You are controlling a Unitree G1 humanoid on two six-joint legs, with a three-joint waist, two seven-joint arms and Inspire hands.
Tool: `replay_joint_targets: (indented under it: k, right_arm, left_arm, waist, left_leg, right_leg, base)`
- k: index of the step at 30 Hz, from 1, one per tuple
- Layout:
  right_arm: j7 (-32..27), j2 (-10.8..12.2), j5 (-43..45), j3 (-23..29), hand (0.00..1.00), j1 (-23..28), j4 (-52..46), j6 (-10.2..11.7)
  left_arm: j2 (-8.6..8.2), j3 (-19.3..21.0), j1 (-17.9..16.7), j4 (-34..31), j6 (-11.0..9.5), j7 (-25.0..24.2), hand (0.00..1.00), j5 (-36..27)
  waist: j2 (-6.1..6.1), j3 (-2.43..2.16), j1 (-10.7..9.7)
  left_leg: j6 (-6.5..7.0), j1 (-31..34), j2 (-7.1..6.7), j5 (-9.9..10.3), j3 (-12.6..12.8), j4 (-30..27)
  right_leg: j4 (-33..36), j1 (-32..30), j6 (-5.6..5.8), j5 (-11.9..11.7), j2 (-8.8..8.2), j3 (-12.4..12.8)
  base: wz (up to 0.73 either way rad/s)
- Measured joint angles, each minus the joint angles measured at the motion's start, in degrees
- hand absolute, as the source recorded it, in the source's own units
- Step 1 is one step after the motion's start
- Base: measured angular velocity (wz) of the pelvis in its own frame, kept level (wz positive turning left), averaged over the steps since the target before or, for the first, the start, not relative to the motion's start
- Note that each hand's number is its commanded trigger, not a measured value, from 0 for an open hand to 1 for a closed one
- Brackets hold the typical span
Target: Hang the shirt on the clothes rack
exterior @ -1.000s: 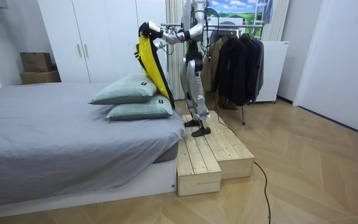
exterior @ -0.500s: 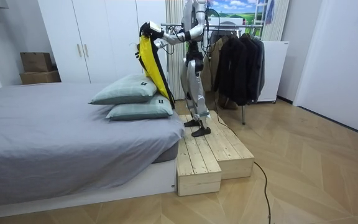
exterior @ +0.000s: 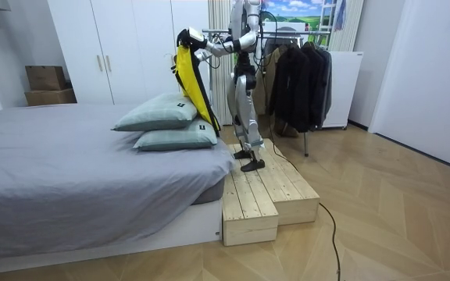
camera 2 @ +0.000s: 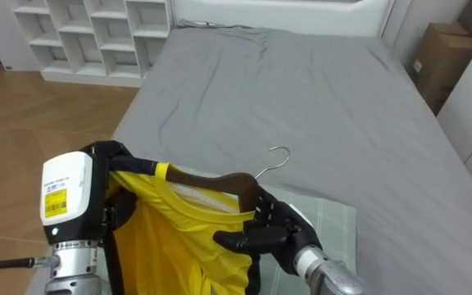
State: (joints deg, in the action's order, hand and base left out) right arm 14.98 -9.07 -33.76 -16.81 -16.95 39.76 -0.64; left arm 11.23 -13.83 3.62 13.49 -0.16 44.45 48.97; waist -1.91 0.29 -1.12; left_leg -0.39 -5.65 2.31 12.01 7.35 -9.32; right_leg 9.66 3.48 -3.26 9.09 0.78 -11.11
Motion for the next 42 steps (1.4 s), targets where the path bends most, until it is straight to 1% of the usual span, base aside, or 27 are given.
replay_joint_targets:
  k: [11,15,24,30,35,39,42]
  right_arm:
    - [-0.64,0.32,0.00,0.00,0.00,0.00,0.00,-0.22]
    - [-1.71,0.67,-0.17,-0.15,0.00,-0.01,0.00,-0.22]
    - [-2.31,0.59,-0.17,-1.09,0.00,-0.01,0.11,-0.21]
    - [-2.31,0.61,-0.17,-1.43,0.00,-0.01,0.24,-0.21]
    - [-2.25,0.65,-0.29,-2.08,0.00,-0.01,0.56,-0.20]
    - [-2.17,0.76,-1.95,-2.32,0.00,-0.01,1.06,-0.20]
    - [-1.46,0.96,-2.18,-2.31,0.00,-0.01,1.82,-0.19]
  left_arm:
    - [-0.28,-0.02,0.00,0.00,0.58,0.00,1.00,0.04]
    - [-0.33,-0.27,0.29,0.00,0.61,0.00,1.00,0.02]
    - [-0.32,-0.57,0.37,0.00,0.61,0.01,1.00,0.07]
    - [-0.34,-0.57,0.37,0.00,0.61,0.02,1.00,0.07]
    - [-0.35,-0.57,0.41,0.00,0.60,0.11,1.00,0.05]
    - [-0.71,-0.56,0.95,0.00,0.60,0.13,1.00,0.05]
    - [-1.41,-0.57,1.89,0.00,0.59,0.12,1.00,0.17]
  waist:
    - [0.11,0.07,0.07]
    - [0.15,0.09,0.12]
    - [0.17,0.14,0.16]
    - [0.05,0.34,0.16]
    - [0.05,0.34,0.32]
    - [0.05,0.34,0.64]
    - [0.06,0.33,1.38]
  left_leg:
    - [0.00,0.04,-0.04,0.00,-0.77,-0.03]
    - [0.00,0.06,-0.03,0.00,-1.09,-0.03]
    - [0.00,0.05,-0.06,0.00,-1.24,-0.03]
    - [0.00,0.09,-0.10,0.00,-1.42,-0.03]
    - [0.00,0.12,-0.11,0.00,-1.42,-0.04]
    - [0.00,0.15,-0.12,0.00,-1.43,-0.05]
    - [0.00,0.11,-0.12,0.00,-1.43,-0.07]
  right_leg:
    - [-0.12,0.28,0.00,0.00,-0.01,-0.53]
    - [-0.12,0.33,0.00,0.00,-0.03,-0.58]
    - [-0.10,0.41,0.00,0.00,-0.07,-0.76]
    - [-0.10,0.45,0.00,0.00,-0.06,-0.93]
    - [-0.10,0.34,0.00,0.00,-0.06,-0.93]
    - [-0.11,0.30,0.01,0.00,-0.02,-0.80]
    - [-0.08,0.27,0.00,0.00,0.02,-0.79]
  base:
    - [0.02]
    - [0.01]
    - [0.00]
    - [0.00]
    - [0.00]
    - [0.00]
    - [-0.01]
